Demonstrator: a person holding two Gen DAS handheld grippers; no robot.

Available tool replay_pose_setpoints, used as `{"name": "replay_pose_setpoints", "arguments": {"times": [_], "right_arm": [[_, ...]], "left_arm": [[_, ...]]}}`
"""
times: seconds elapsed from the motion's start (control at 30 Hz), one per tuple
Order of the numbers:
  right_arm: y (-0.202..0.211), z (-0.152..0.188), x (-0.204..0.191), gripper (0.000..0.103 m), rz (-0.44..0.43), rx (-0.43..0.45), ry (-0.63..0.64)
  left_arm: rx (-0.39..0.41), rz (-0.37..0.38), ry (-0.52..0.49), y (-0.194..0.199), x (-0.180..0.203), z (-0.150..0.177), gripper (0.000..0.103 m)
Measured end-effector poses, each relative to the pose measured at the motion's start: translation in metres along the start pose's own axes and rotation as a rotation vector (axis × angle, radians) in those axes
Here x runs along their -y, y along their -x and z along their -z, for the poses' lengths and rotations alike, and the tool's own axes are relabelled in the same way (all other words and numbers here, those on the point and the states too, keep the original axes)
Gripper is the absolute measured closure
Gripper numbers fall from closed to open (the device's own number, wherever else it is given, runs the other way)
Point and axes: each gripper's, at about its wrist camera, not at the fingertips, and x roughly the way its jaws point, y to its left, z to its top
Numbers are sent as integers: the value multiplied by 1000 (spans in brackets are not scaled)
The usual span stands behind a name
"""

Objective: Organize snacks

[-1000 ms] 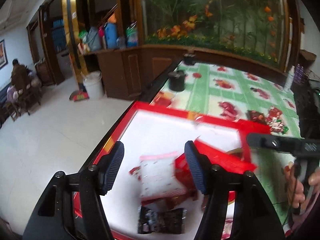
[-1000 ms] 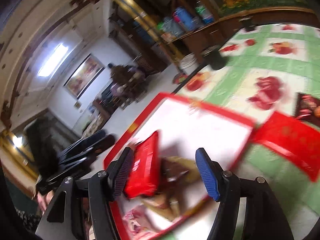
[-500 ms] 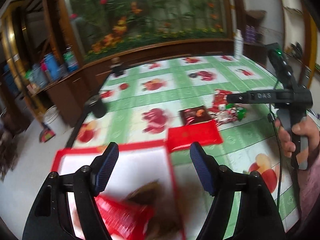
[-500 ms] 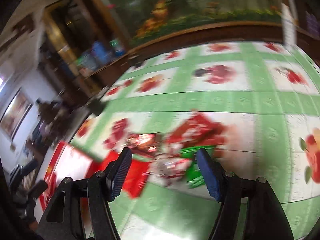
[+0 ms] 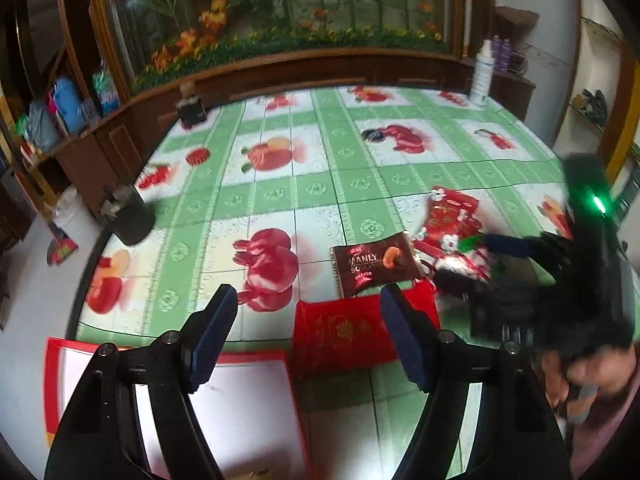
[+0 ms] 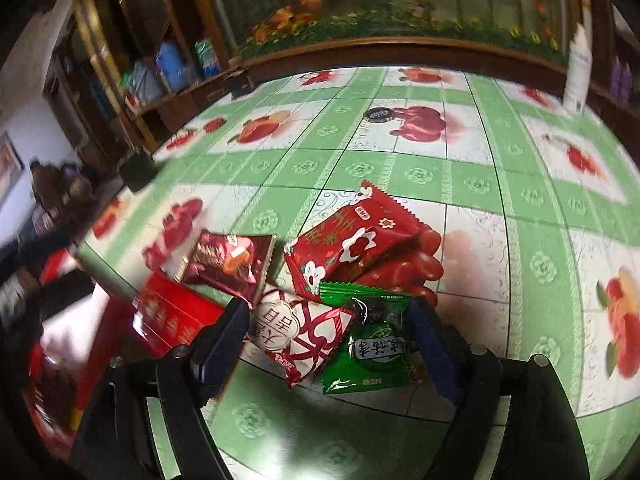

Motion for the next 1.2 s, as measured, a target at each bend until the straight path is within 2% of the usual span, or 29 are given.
{"name": "replay_pose_setpoints", "arguments": {"times": [0.13, 0.2, 0.3, 0.37, 0.53, 0.7, 0.77, 0.83, 0.9, 0.97, 1.13, 1.2], "right_arm": [[-2, 3, -5, 25, 43, -1, 66], [0, 4, -3, 37, 65, 1, 91], [3, 3, 8, 48, 35, -4, 99], [6, 4, 17, 48, 25, -13, 97], [14, 9, 30, 49, 17, -25, 139], [24, 16, 49, 51, -26, -41, 140], [29, 20, 56, 54, -38, -42, 149], [34, 24, 62, 58, -62, -44, 160], [39, 26, 68, 61, -87, -46, 157], [43, 29, 75, 61, -96, -45, 160], [47, 31, 85, 63, -107, -49, 157], [54, 29, 87, 75, -109, -36, 151]], "left_arm": [[-51, -7, -6, -22, 7, -4, 30], [-96, -2, -31, -31, 16, -2, 30], [-160, 29, -49, -39, 25, 7, 30], [-196, 60, -51, -43, 31, 14, 29], [-197, 92, -55, -37, 42, 22, 28], [-191, 85, -155, -28, 70, 40, 21], [-190, 112, -167, -23, 78, 46, 21], [-230, 197, -132, -22, 80, 53, 19], [-218, 166, -127, -15, 80, 56, 19], [-177, 181, -118, -3, 75, 55, 19], [-127, 158, -91, 18, 55, 34, 19], [-116, 126, -74, 19, 44, 26, 19]]}}
